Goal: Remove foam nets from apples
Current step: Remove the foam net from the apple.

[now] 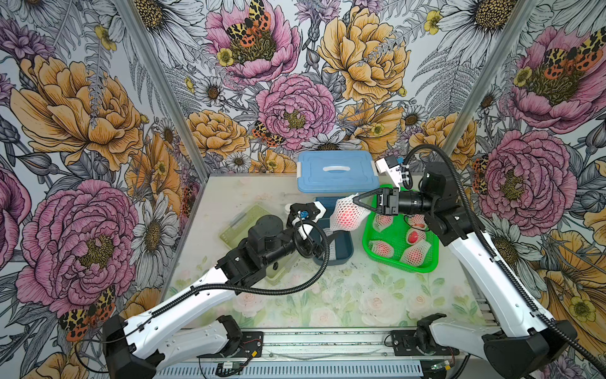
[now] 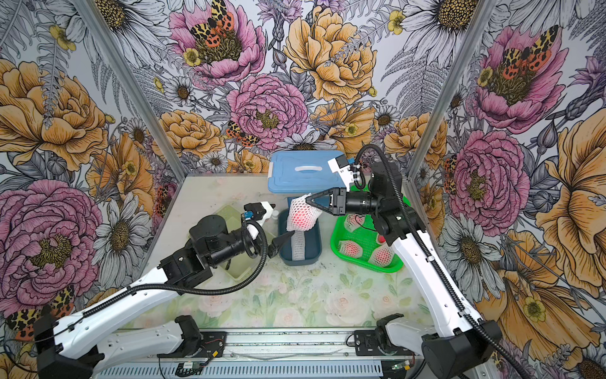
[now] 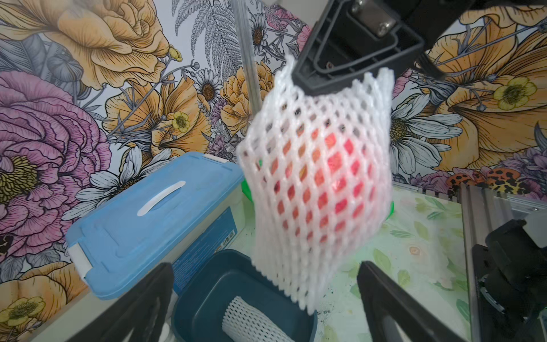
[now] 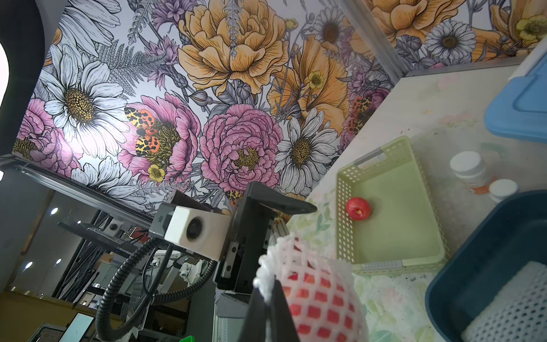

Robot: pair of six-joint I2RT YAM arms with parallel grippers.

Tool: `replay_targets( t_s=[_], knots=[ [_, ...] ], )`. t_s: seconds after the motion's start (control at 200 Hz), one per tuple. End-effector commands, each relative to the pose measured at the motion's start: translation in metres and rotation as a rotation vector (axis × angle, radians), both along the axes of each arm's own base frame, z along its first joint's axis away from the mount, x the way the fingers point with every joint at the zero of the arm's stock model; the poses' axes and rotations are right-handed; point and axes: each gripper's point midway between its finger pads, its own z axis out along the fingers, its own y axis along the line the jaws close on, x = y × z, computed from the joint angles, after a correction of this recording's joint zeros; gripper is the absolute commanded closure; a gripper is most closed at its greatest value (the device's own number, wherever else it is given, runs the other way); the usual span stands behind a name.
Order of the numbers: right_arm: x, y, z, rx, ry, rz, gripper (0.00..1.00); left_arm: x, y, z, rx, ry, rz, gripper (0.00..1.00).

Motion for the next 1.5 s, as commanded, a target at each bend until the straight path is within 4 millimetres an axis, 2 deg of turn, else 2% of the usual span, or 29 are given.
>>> replay_targets(
  t_s=[0.0, 0.1, 0.225, 0.37, 0.601, 0.761, 0.926, 1.071, 1.281, 1.391, 1.496],
  knots=[
    [-0.006, -0.009, 0.029, 0.03, -0.077, -0.012, 1.0, -0.014, 0.007, -0.005, 0.051, -0.008, -0.016, 0.01],
    [-0.005, -0.006, 0.033, 0.035, -0.071, 0.001, 1.0, -0.023, -0.002, -0.003, 0.06, -0.012, -0.076, 0.01],
    [-0.01, 0.0, 0.039, 0.044, -0.064, 0.031, 1.0, -0.017, -0.013, 0.001, 0.08, -0.022, -0.089, 0.01],
    [-0.018, 0.008, 0.039, 0.048, -0.045, 0.062, 1.0, -0.009, -0.02, 0.019, 0.038, -0.087, -0.075, 0.01],
    [-0.02, 0.012, 0.033, 0.043, -0.027, 0.066, 1.0, -0.015, -0.033, 0.034, 0.041, -0.119, -0.137, 0.01],
    [-0.02, 0.021, 0.026, 0.033, -0.015, 0.083, 1.0, -0.016, -0.037, 0.034, 0.059, -0.121, -0.154, 0.01],
    [-0.025, 0.031, 0.028, 0.032, -0.021, 0.115, 1.0, -0.013, -0.046, 0.026, 0.099, -0.102, -0.174, 0.01],
    [-0.025, 0.035, 0.022, 0.025, -0.012, 0.121, 1.0, -0.014, -0.048, 0.028, 0.106, -0.105, -0.191, 0.2],
    [-0.023, 0.034, 0.024, 0.023, -0.03, 0.103, 1.0, -0.015, -0.05, 0.016, 0.137, -0.07, -0.204, 0.34],
    [-0.021, 0.033, 0.024, 0.022, -0.033, 0.097, 1.0, -0.016, -0.047, 0.017, 0.133, -0.067, -0.2, 0.45],
    [-0.02, 0.031, 0.029, 0.026, -0.05, 0.088, 0.83, -0.017, -0.044, 0.017, 0.126, -0.066, -0.196, 0.58]
  ],
)
